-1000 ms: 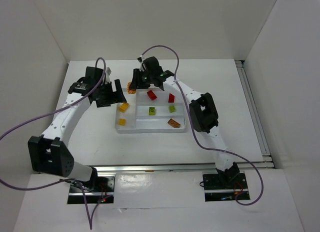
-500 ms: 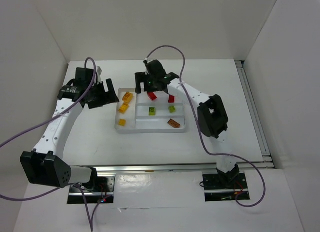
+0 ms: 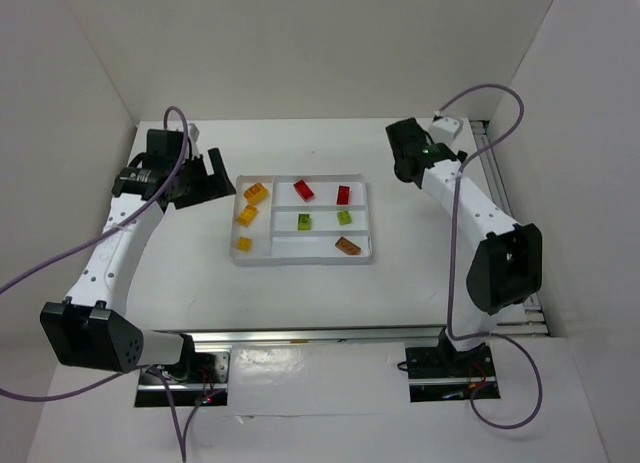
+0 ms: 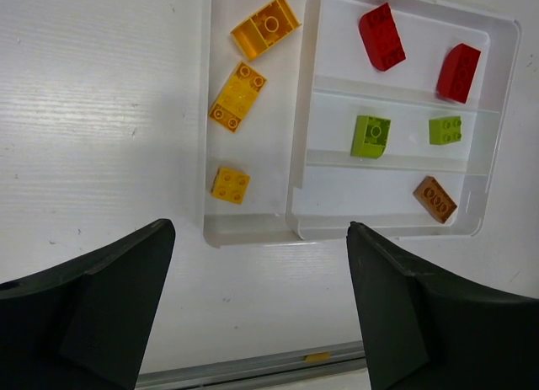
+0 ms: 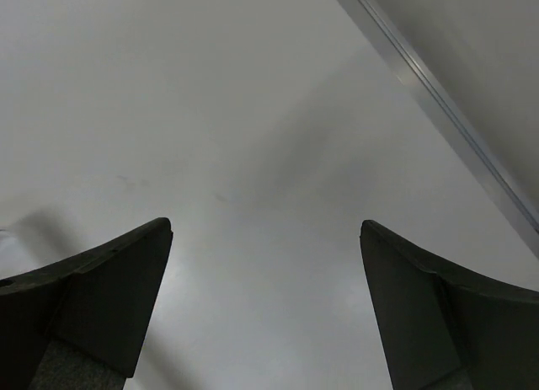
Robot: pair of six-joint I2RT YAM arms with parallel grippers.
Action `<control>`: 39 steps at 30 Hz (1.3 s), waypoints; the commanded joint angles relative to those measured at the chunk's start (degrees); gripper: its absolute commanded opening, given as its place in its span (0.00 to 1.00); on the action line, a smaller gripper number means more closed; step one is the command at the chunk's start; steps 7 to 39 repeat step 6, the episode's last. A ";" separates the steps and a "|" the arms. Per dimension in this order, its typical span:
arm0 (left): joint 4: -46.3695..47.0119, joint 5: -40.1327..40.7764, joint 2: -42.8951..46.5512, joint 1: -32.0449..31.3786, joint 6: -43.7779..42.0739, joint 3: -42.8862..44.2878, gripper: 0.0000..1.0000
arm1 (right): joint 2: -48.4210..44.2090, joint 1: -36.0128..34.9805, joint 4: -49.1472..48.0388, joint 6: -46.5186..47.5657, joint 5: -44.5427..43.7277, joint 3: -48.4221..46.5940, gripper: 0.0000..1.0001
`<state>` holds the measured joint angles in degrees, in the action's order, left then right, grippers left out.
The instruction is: Sort the legos into containers by color
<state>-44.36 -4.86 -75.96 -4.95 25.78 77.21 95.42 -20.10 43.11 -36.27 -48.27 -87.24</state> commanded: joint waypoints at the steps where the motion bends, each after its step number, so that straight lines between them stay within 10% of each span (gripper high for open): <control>1: 3.04 -0.06 1.52 0.56 -0.20 3.12 0.94 | -1.63 0.41 10.51 -5.65 -3.94 8.21 1.00; 39: 2.52 -0.59 0.29 0.56 -0.73 3.74 0.94 | -5.32 1.11 5.94 -6.79 0.89 17.19 1.00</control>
